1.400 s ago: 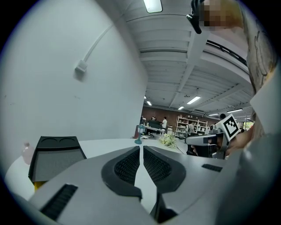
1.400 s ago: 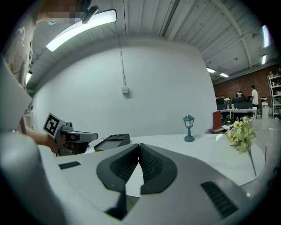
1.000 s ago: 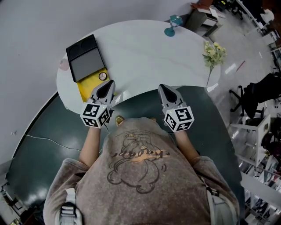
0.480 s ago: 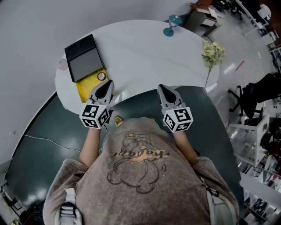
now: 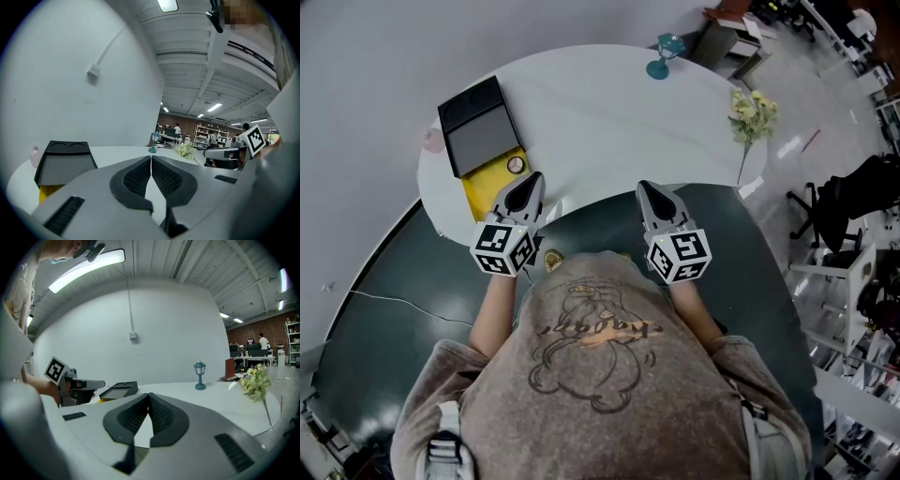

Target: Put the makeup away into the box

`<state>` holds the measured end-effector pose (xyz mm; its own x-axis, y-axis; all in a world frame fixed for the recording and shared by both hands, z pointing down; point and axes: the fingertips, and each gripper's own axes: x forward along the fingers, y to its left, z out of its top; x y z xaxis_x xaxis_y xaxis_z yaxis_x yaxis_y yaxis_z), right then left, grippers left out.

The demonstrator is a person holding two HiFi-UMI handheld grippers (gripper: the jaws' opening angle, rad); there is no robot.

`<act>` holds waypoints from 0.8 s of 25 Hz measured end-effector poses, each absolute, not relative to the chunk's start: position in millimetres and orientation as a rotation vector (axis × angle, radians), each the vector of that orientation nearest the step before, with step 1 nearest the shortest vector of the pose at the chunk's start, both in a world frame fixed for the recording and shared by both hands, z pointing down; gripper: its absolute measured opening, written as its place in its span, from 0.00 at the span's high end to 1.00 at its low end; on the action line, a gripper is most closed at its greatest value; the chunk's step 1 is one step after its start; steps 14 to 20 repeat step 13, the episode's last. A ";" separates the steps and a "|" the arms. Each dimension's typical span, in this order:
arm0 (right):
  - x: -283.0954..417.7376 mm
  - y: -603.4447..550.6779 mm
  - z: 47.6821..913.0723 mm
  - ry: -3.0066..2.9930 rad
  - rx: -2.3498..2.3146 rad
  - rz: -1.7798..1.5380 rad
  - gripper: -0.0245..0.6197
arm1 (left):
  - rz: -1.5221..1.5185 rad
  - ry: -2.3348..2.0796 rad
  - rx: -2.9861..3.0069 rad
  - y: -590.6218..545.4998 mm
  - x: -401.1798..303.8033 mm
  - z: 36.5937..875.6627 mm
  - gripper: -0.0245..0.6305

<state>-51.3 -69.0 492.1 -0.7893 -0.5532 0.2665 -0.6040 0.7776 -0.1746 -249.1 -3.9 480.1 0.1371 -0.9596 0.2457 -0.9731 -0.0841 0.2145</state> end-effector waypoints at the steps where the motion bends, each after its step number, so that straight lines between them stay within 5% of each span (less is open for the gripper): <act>1: -50.4 -68.4 491.8 -2.770 0.914 0.374 0.96 | 0.058 -1.871 2.097 -3.3 -248.7 479.6 0.92; 20: -39.7 -66.3 488.9 -2.764 0.958 0.383 0.96 | 0.075 -1.876 2.101 0.8 -241.2 478.7 0.92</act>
